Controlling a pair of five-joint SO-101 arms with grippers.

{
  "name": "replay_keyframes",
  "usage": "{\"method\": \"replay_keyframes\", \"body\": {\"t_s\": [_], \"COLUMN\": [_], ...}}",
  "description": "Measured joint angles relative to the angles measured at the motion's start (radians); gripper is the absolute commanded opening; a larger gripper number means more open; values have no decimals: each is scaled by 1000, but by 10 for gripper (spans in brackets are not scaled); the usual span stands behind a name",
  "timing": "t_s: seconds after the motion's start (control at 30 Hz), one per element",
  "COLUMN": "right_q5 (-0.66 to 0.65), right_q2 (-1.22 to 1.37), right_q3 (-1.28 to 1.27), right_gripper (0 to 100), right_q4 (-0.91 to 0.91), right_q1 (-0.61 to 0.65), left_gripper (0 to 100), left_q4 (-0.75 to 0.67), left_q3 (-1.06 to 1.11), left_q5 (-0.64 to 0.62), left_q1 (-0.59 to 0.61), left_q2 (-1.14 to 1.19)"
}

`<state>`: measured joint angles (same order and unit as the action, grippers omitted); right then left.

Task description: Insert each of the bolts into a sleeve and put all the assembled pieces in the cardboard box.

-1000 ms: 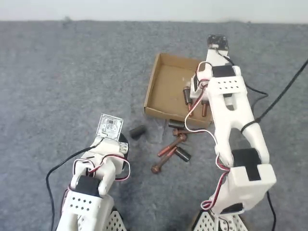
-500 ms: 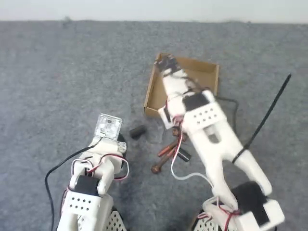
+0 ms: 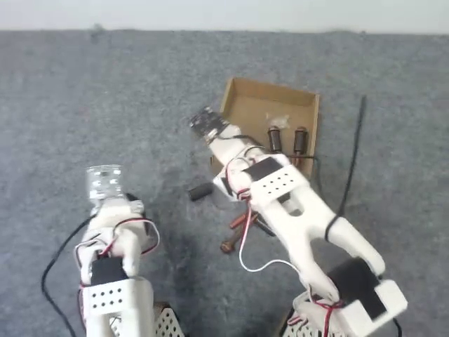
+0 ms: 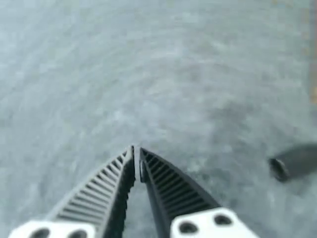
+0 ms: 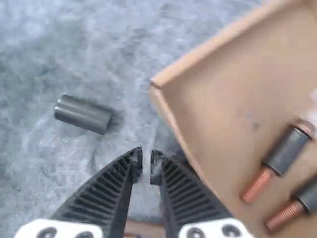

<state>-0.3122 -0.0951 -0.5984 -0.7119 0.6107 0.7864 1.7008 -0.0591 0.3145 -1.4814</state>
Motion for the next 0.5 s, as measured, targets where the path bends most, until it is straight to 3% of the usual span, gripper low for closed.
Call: {"method": "replay_keyframes", "body": {"t_s": [0.13, 0.5], "right_q5": [-52, -318], "right_q2": [60, 69], "right_q3": [2, 9], "right_gripper": [112, 204], "right_q4": [9, -17], "right_q1": [37, 186], "left_gripper": [12, 51], "left_q4": [0, 0], "left_q3": [0, -9], "left_q5": [-173, -210], "left_q1": [61, 78], "left_q2": [0, 0]}}
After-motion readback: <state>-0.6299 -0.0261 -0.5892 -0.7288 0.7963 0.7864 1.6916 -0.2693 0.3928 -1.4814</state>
